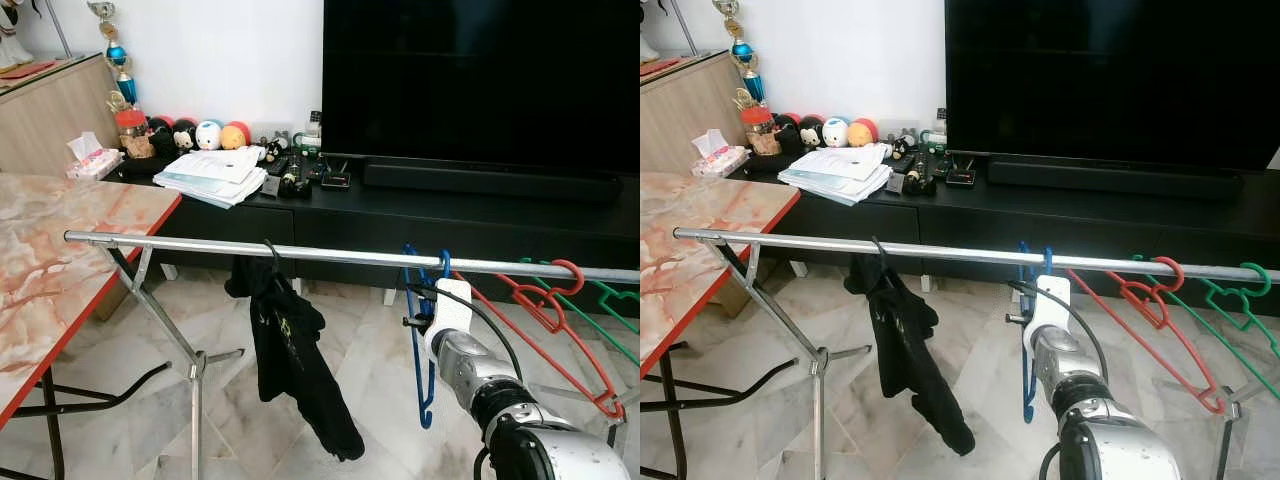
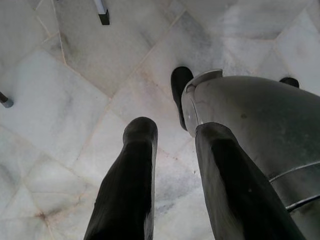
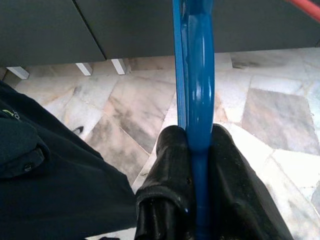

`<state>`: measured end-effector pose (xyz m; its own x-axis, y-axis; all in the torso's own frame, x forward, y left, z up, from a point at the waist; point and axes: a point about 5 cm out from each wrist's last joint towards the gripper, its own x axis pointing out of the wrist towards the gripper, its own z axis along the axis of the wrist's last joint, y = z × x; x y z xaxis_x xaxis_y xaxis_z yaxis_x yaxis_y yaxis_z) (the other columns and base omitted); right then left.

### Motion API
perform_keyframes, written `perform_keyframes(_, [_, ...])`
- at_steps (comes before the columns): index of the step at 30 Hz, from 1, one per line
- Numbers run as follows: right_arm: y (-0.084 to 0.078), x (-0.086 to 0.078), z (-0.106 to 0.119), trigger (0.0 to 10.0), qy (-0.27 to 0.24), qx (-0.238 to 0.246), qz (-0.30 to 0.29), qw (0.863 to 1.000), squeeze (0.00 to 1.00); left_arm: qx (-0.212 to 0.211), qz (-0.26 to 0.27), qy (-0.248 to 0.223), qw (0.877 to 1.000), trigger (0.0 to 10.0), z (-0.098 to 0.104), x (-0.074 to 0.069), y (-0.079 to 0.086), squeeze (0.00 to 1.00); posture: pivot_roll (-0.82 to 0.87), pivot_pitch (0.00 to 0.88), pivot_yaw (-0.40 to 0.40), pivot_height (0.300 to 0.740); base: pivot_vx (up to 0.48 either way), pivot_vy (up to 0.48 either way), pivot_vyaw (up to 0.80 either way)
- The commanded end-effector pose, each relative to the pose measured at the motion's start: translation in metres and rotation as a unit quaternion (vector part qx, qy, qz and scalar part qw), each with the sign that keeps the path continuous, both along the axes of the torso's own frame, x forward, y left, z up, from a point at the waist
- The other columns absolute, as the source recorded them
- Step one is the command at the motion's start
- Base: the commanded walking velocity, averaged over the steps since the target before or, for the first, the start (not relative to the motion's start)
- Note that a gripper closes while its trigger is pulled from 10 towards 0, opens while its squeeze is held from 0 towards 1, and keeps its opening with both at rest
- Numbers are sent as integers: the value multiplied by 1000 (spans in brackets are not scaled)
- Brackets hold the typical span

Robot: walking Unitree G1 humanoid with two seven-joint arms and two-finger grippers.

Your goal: Hang hanger

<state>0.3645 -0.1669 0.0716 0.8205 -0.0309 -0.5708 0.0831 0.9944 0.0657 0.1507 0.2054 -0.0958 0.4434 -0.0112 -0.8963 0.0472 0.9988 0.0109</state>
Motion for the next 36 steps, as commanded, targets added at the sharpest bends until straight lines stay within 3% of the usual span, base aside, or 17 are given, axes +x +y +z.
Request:
perform_keyframes(1, [-1, -8, -12, 10000, 26, 6, -9, 1000, 0, 7, 0, 18, 1000, 10000, -3, -9, 6, 0, 199, 22, 28, 740, 0, 0, 0])
perform_keyframes(12, [5, -7, -11, 10000, 16, 6, -4, 1000, 0, 16, 2, 27, 1000, 10000, -4, -17, 12, 0, 213, 48, 43, 740, 0, 0, 0])
perform_keyframes(13, [5, -7, -11, 10000, 15, 5, -3, 1000, 667, 16, 1, 27, 1000, 10000, -4, -18, 12, 0, 210, 50, 45, 740, 0, 0, 0])
perform_keyframes(14, [5, -6, -11, 10000, 12, 5, -5, 1000, 1000, 17, 1, 27, 999, 10000, -4, -18, 12, 0, 207, 51, 47, 740, 0, 0, 0])
perform_keyframes(24, [3, -4, -7, 10000, -25, 5, -14, 1000, 1000, 16, -4, 24, 1000, 10000, -3, -15, 11, 0, 195, 40, 47, 740, 0, 0, 0])
perform_keyframes(27, [3, -1, -1, 10000, -63, 18, -20, 998, 1000, 15, -5, 22, 1000, 10000, -3, -13, 10, 0, 188, 34, 44, 740, 0, 0, 0])
perform_keyframes(36, [7, -6, -6, 10000, -101, -6, 7, 995, 1000, 9, -9, 23, 1000, 10000, -3, -13, 8, 0, 159, 31, 45, 740, 0, 0, 0])
